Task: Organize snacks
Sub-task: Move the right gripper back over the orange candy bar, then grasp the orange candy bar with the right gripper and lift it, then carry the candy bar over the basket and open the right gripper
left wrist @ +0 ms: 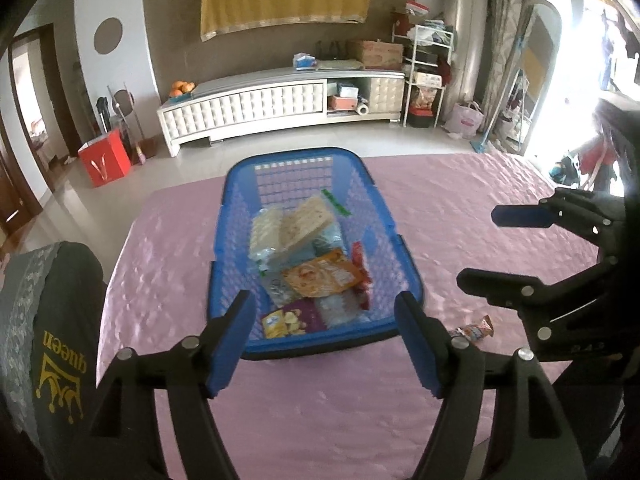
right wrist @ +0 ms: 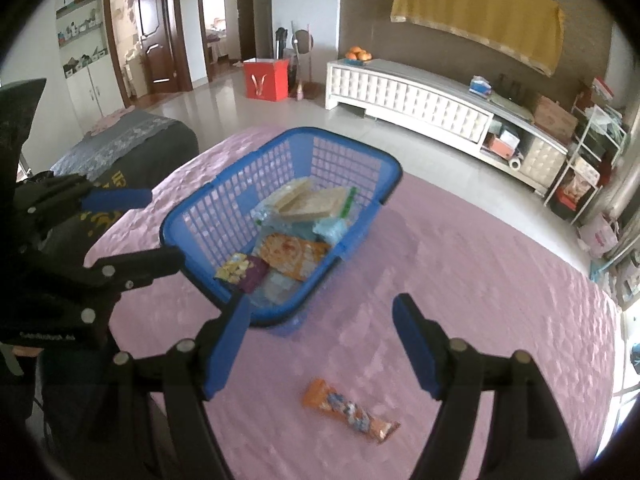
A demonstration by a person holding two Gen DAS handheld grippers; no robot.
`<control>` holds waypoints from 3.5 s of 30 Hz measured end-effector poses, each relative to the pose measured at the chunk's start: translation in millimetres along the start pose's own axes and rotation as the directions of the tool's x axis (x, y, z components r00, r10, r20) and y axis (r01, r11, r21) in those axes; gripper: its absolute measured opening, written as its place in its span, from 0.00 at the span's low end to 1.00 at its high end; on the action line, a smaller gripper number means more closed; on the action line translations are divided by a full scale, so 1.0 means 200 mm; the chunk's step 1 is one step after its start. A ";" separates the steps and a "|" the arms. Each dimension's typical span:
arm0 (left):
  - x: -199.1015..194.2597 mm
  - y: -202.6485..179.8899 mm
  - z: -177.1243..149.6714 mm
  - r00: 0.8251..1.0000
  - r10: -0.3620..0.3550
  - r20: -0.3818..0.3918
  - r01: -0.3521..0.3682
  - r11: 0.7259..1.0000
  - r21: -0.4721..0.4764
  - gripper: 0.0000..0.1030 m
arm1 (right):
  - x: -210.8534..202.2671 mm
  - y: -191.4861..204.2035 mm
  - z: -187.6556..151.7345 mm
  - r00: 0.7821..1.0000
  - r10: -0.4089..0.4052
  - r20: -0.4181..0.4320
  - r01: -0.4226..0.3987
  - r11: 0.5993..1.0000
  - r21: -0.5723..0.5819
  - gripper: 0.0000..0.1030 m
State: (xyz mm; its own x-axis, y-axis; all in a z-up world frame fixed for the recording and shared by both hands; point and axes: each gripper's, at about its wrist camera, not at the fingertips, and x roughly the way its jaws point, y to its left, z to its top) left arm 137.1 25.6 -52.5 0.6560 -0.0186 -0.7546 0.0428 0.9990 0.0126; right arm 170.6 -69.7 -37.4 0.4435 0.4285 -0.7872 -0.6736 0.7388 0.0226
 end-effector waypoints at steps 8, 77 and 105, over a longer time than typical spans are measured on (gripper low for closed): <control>0.05 -0.23 -0.04 0.999 -0.029 -0.025 0.030 0.998 0.062 0.68 | -0.06 -0.12 -0.13 1.000 0.026 -0.012 -0.026 0.999 0.024 0.76; -0.09 0.04 -0.05 0.998 0.010 0.059 -0.012 1.000 0.019 0.68 | -0.04 0.13 0.03 0.992 0.115 0.044 -0.100 0.963 -0.249 0.33; 0.18 0.45 -0.04 0.999 0.033 -0.027 -0.035 0.997 -0.075 0.68 | 0.50 0.30 0.18 0.959 0.159 -0.235 -0.210 0.955 -0.209 0.35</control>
State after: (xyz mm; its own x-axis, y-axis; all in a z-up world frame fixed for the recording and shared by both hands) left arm 157.5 114.3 -83.4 0.6361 0.0155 -0.7715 -0.0371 0.9993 -0.0105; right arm 196.3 36.9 -92.8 0.1788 0.4060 -0.8962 -0.8601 0.5068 0.0580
